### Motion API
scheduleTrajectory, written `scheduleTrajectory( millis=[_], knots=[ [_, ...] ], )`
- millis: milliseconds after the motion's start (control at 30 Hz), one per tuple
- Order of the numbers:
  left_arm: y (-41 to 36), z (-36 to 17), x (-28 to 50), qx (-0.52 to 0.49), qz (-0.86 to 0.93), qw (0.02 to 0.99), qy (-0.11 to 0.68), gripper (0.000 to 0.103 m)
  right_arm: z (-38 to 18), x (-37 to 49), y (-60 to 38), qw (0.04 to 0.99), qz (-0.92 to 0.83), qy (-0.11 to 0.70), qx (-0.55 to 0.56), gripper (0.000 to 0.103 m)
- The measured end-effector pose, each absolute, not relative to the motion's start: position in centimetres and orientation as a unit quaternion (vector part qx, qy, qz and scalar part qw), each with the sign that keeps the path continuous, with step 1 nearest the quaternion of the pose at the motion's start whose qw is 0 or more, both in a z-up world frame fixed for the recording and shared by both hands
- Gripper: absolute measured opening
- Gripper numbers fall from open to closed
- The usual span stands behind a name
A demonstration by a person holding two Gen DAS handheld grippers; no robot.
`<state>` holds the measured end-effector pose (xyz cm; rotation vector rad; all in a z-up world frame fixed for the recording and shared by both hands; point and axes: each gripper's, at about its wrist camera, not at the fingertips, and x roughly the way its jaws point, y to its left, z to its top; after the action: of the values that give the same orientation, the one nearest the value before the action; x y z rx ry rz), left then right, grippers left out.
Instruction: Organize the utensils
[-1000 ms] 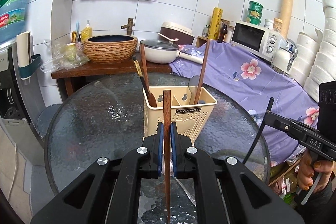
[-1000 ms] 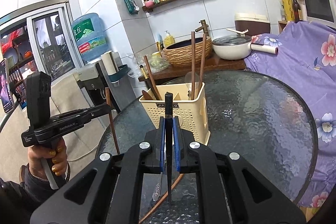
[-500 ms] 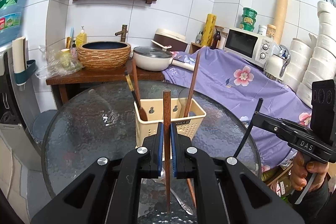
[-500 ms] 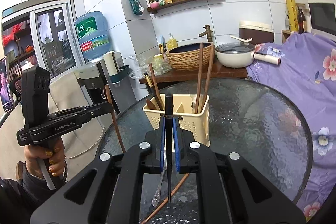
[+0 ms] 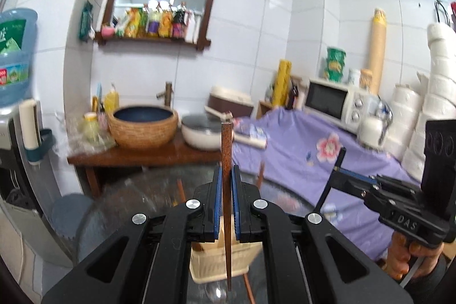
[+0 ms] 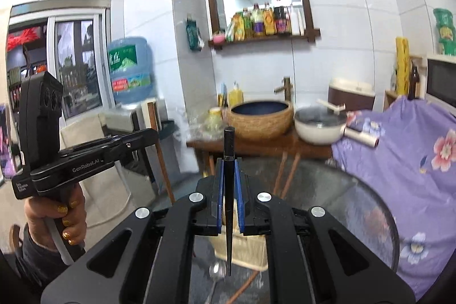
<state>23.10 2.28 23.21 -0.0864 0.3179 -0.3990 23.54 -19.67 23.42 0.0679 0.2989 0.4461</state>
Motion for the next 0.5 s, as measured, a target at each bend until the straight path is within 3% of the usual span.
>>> scheduleTrajectory(
  millis=[233,500],
  knots=[
    [1.7,25.7,26.2,-0.064,-0.136,0.981,0.122,0.006,26.3,26.2,-18.8,0.978,0.180,0.098,0.031,0.008],
    [0.5,22.6,29.4,-0.079,-0.103,0.981,0.142,0.006,23.1,29.9,-18.3,0.980,0.154,0.117,0.048,0.008]
  ],
)
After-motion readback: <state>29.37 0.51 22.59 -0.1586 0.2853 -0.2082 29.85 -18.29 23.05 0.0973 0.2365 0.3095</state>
